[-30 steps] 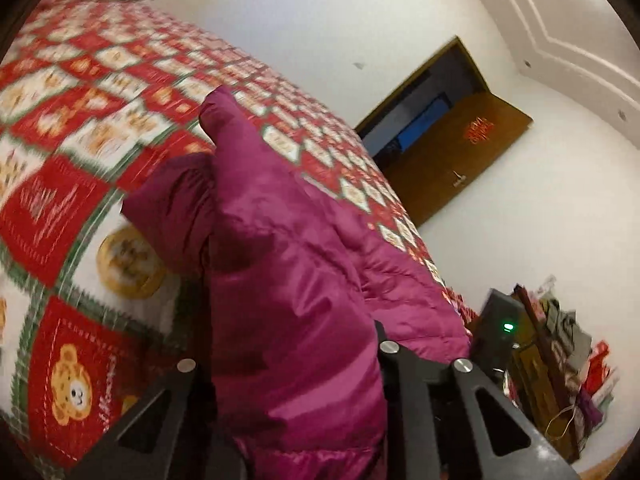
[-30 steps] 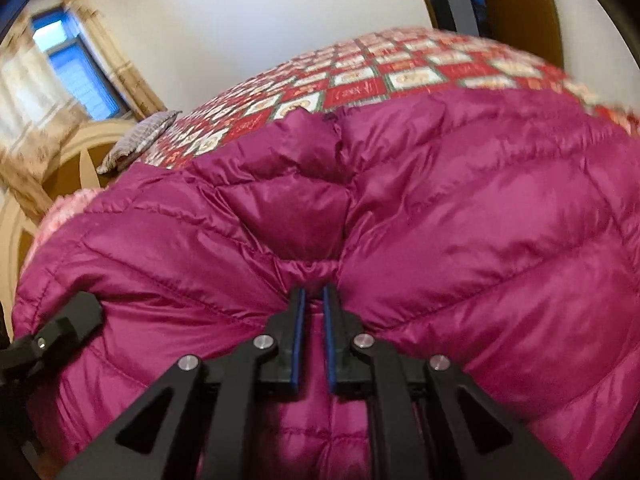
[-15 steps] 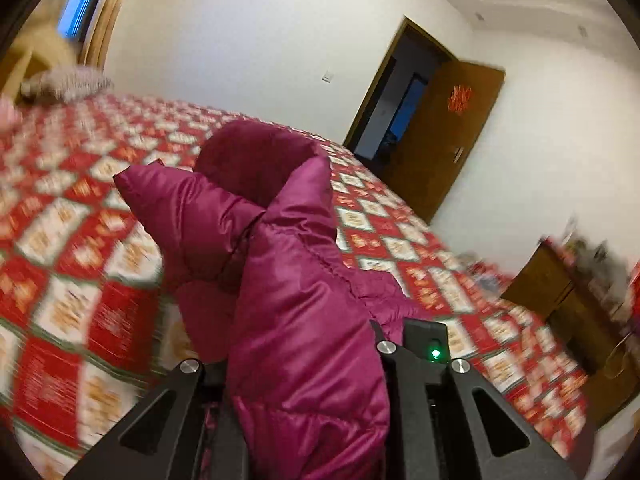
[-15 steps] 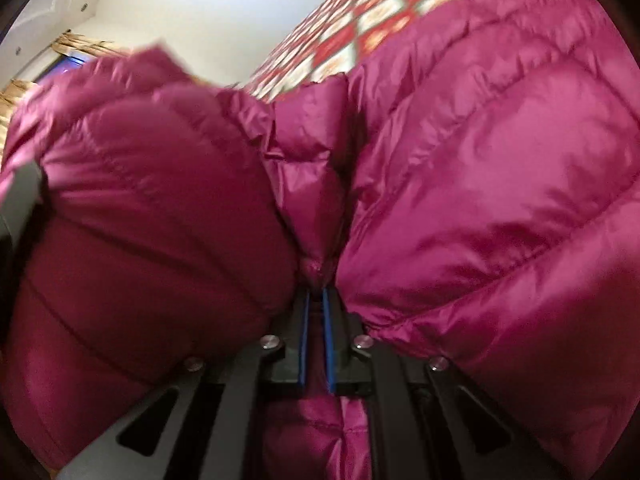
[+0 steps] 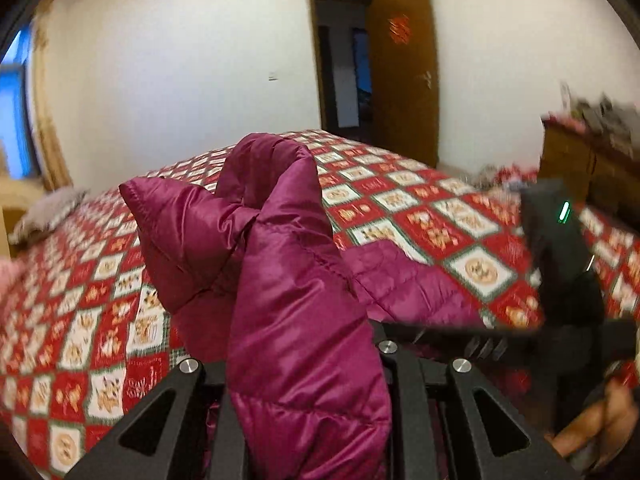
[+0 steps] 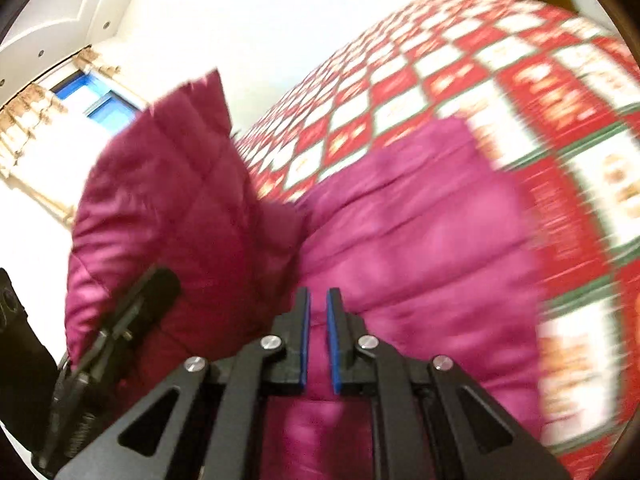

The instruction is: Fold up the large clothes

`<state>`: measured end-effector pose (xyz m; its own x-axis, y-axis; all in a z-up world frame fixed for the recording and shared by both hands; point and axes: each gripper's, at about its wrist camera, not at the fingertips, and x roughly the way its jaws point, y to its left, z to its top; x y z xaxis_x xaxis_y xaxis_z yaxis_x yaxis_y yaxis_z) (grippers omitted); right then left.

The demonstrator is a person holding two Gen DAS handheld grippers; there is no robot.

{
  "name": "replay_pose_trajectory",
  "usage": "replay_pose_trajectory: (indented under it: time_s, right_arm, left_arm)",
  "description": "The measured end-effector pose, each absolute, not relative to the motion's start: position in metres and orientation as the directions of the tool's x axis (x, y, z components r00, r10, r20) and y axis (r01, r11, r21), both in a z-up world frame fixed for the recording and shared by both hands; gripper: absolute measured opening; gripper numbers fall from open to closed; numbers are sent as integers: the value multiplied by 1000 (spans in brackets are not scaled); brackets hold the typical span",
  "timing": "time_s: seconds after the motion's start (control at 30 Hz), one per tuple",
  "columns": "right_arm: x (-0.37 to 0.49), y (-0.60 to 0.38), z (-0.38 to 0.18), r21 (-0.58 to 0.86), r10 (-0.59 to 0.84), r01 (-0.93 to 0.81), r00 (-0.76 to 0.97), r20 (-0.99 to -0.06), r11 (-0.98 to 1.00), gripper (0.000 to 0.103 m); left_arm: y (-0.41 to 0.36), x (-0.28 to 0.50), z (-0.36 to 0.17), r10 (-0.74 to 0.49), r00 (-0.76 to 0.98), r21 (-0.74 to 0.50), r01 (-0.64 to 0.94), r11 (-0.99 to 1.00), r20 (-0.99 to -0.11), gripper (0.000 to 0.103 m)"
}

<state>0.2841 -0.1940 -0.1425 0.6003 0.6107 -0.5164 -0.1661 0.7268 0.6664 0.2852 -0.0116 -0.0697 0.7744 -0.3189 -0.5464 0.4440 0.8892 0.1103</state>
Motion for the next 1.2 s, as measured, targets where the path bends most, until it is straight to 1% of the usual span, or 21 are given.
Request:
replay_pose_trajectory:
  time_s: [0.07,0.27,0.33,0.4,0.43,0.53,0.67,0.77,0.8,0.83,0.87,0.9,0.93,1.0,1.03,1.07,1.1,1.13,1.2]
  right_arm:
    - [278,-215,-140,640,563,-138,635,-529,756,14]
    - [277,-252,-134,600,488,-86,679,-548,795,15]
    - [274,-260,-134,593,472,-74,687,-552,802,19]
    - [274,-264,-135,591,463,-66,692,-554,804,31]
    - [272,-264,-137,590,461,-65,693,-554,805,33]
    - [272,-278,-140,580,454,-64,694,-558,812,34]
    - [270,-288,-139,563,452,-77,689,-566,823,34]
    - [271,-291,-121,540,463,-135,706,-536,831,34]
    - [276,-290,-114,534,476,-163,706,-524,829,37]
    - [281,-286,-107,526,491,-192,700,-519,829,43]
    - [287,-282,-101,516,503,-216,690,-520,829,62]
    - [291,-278,-99,509,508,-227,683,-525,830,76]
    - [296,-273,-97,503,514,-239,675,-529,831,77]
    - [308,-263,-100,480,530,-275,642,-554,833,75]
    - [314,-258,-105,473,543,-294,617,-569,830,70]
    - [320,-254,-111,471,553,-306,589,-589,827,42]
    - [325,-250,-119,468,550,-300,560,-619,831,22]
    - [327,-250,-123,466,543,-288,548,-636,836,20]
    - [330,-254,-136,456,513,-249,540,-667,855,15]
  left_arm:
    - [-27,283,-78,-309,767,167,471,866,-563,18]
    - [-67,278,-106,-303,724,252,550,797,-620,18]
    - [-82,275,-118,-299,710,271,571,775,-638,19]
    - [-93,273,-130,-291,700,298,590,751,-652,19]
    - [-97,271,-133,-292,698,303,595,744,-654,19]
    - [-106,272,-143,-299,678,293,614,733,-671,19]
    - [-116,268,-155,-284,682,332,623,708,-674,19]
    - [-121,265,-163,-279,690,356,625,695,-668,19]
    - [-122,264,-165,-280,691,356,624,695,-666,19]
    - [-124,264,-166,-280,692,355,624,696,-665,19]
    - [-125,264,-167,-282,694,356,623,696,-662,19]
    - [-127,262,-169,-281,698,363,622,693,-659,19]
    - [-128,261,-169,-280,701,369,622,691,-657,19]
    - [-128,259,-171,-278,707,382,620,686,-650,19]
    - [-127,259,-171,-281,708,380,620,687,-648,19]
    - [-126,258,-171,-286,708,376,621,688,-646,19]
    - [-124,260,-170,-291,707,373,623,687,-645,19]
    - [-122,259,-169,-300,707,371,626,686,-640,19]
    - [-119,255,-167,-331,711,359,633,686,-621,24]
